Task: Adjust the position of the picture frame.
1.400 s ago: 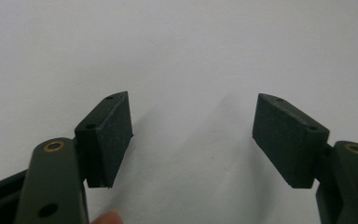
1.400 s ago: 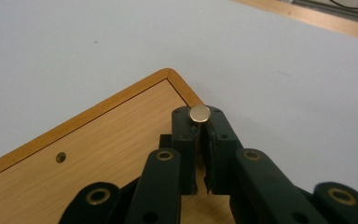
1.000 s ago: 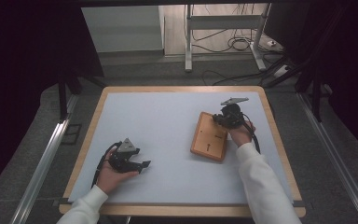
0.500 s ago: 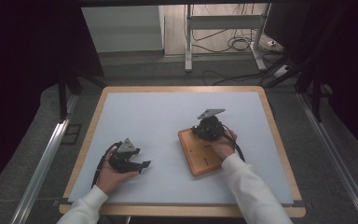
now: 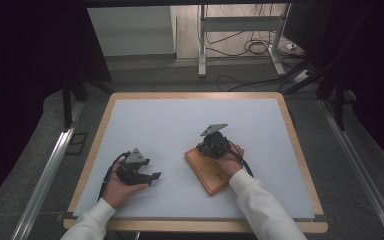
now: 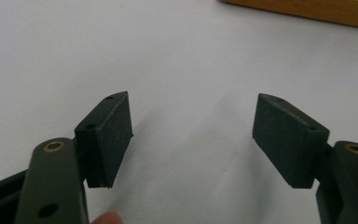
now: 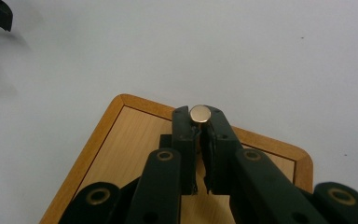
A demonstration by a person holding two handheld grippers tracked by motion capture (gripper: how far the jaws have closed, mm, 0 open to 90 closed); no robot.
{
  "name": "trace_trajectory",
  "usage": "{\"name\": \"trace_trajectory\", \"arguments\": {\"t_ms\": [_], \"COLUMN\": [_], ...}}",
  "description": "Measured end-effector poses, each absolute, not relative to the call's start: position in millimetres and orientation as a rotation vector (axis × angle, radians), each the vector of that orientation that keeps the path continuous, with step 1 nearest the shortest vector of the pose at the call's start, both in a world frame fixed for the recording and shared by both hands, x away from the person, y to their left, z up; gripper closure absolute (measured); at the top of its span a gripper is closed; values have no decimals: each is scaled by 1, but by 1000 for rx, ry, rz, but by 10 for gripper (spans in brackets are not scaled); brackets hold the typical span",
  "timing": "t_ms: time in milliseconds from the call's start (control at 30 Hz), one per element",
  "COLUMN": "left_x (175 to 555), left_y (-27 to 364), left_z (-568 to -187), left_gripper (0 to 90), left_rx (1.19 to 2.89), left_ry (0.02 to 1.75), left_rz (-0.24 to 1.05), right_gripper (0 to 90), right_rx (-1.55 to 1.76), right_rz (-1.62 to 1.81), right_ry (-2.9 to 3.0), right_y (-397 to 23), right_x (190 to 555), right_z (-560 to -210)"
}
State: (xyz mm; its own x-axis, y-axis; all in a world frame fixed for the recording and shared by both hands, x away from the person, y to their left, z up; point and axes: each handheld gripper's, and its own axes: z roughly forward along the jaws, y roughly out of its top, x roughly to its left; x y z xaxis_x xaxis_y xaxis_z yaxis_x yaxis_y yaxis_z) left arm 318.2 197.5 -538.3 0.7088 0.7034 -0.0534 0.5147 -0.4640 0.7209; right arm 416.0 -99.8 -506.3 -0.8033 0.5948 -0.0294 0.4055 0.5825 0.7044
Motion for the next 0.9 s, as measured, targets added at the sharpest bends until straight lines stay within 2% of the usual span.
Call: {"name": "trace_trajectory", "arguments": {"t_ms": [133, 167, 233, 333, 500, 533, 733, 900], "left_x": [318, 318, 318, 318, 319, 318, 318, 319], "left_y": [197, 197, 198, 198, 196, 196, 196, 197], "left_z": [-539, -539, -538, -538, -539, -538, -537, -536], "left_gripper": [279, 278, 277, 277, 276, 275, 273, 273], "left_rx": [2169, 2169, 2168, 2165, 2169, 2171, 2166, 2155], "left_ry": [921, 921, 924, 923, 920, 918, 924, 938], "left_rz": [326, 326, 326, 328, 329, 334, 345, 350], "right_gripper": [826, 784, 635, 495, 433, 390, 353, 428], "right_rx": [829, 832, 853, 858, 928, 960, 1031, 1085], "right_rz": [1061, 1070, 1095, 1093, 1108, 1108, 1123, 1157], "right_ry": [2550, 2548, 2509, 2476, 2445, 2420, 2366, 2359], "right_y": [-102, -103, -107, -120, -148, -165, -205, -231], "right_x": [417, 417, 416, 411, 399, 391, 368, 355], "right_z": [-508, -508, -504, -494, -485, -483, -482, -494]}}
